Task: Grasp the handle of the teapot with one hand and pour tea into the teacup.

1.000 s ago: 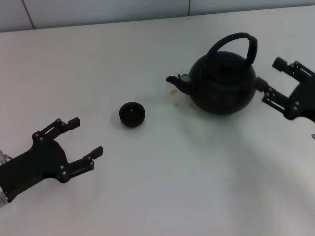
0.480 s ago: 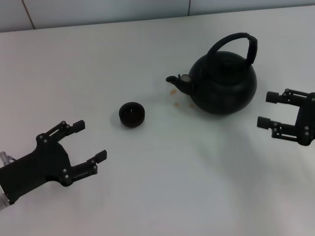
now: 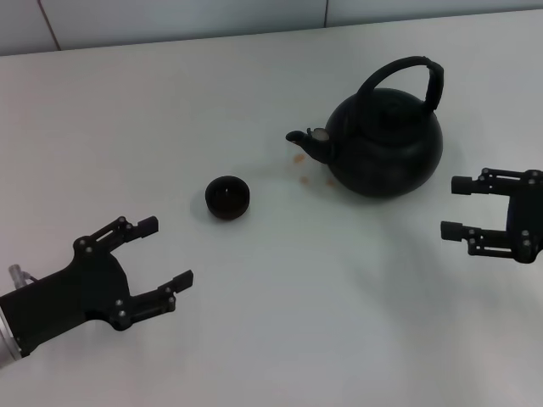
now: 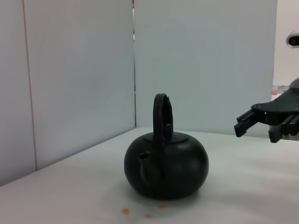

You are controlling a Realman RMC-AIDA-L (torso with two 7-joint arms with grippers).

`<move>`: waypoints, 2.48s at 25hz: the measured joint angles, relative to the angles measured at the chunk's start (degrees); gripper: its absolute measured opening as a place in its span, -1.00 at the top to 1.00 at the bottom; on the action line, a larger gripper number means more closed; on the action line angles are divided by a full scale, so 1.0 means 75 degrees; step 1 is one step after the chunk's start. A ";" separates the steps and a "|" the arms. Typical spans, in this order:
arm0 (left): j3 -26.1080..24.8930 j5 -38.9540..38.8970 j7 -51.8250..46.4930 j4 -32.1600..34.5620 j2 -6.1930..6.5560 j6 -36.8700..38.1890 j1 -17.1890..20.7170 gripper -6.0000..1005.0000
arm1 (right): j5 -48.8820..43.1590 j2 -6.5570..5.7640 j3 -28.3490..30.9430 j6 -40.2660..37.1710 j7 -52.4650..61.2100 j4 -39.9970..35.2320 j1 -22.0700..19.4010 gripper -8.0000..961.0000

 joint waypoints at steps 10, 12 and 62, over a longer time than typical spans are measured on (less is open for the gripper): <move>0.0168 0.0286 -0.0225 0.0153 0.0005 -0.0008 -0.0150 -0.71 | -0.0046 -0.0003 -0.0077 0.0053 0.0017 -0.0029 0.0022 -0.44; 0.0168 0.0308 -0.0263 0.0178 0.0005 -0.0008 -0.0151 -0.71 | -0.0047 -0.0003 -0.0078 0.0056 0.0018 -0.0030 0.0022 -0.44; 0.0162 0.0369 -0.0301 0.0182 -0.0007 -0.0051 -0.0142 -0.71 | -0.0328 0.0033 -0.0095 0.0158 0.0180 -0.0042 0.0118 -0.44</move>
